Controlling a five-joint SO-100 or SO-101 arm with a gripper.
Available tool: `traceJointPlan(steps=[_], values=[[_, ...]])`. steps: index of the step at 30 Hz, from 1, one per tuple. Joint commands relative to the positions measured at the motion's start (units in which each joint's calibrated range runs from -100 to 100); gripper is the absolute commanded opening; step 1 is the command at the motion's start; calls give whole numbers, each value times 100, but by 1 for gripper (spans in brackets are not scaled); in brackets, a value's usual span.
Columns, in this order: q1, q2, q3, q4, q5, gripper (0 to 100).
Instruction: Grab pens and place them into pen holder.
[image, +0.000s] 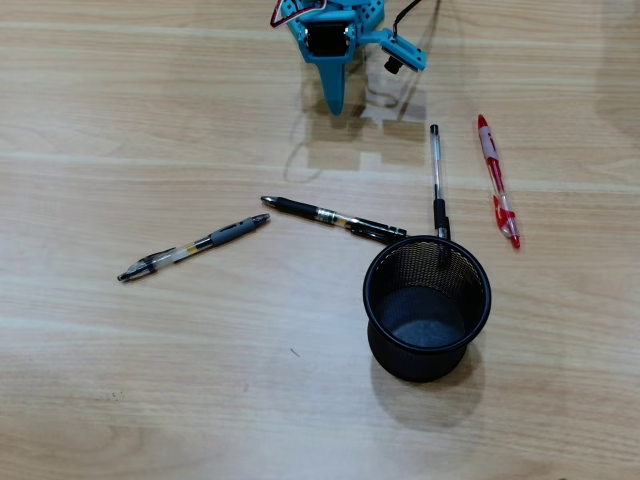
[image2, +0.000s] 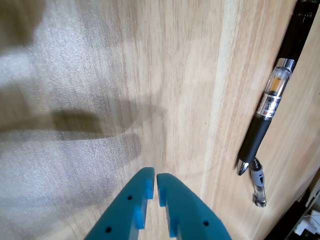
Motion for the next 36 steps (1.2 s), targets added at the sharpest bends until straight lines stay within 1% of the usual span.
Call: traceJointPlan(steps=[1, 15, 20, 24, 26, 29, 31, 32, 34, 36], values=[[61, -34, -20, -52, -11, 2], [71, -34, -38, -52, -27, 2], [71, 68, -446, -61, -63, 2], [71, 798, -1269, -61, -294, 2], [52, 1656, -2011, -61, -320, 2], [-3, 2395, -2744, -61, -351, 2], [-30, 2811, -3161, -43, -540, 2], [-195, 3168, -3514, 12, -765, 2], [-368, 3482, -3821, 12, -1048, 2], [-588, 3745, -4038, 12, -1451, 2]])
